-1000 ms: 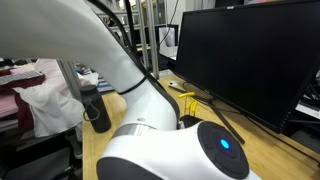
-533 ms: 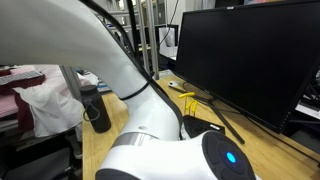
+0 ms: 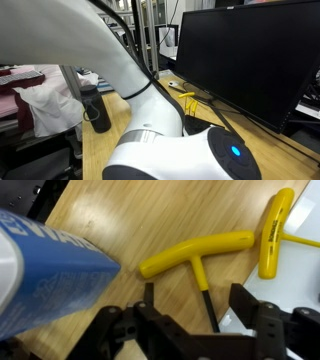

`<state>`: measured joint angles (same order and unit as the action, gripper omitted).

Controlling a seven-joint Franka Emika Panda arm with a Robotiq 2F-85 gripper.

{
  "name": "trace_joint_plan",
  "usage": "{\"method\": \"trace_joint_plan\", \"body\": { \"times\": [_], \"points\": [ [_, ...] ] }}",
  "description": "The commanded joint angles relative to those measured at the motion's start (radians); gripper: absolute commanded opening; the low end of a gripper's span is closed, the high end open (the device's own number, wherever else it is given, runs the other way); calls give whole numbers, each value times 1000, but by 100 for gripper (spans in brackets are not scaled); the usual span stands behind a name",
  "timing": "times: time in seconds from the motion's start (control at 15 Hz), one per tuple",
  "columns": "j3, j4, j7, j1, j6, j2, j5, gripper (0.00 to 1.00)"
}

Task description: Get the rightmost yellow object and put it behind all the yellow objects on the black base

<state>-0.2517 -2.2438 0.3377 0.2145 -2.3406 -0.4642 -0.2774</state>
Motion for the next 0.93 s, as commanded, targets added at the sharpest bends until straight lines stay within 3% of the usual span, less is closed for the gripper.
{"method": "trace_joint_plan", "body": {
  "times": [0.0, 0.47, 0.87],
  "points": [
    [0, 21, -7, 6, 15, -20, 21, 47],
    [11, 33, -12, 9, 17, -29, 14, 1],
    [24, 27, -31, 19, 45, -8, -6, 2]
  ]
}}
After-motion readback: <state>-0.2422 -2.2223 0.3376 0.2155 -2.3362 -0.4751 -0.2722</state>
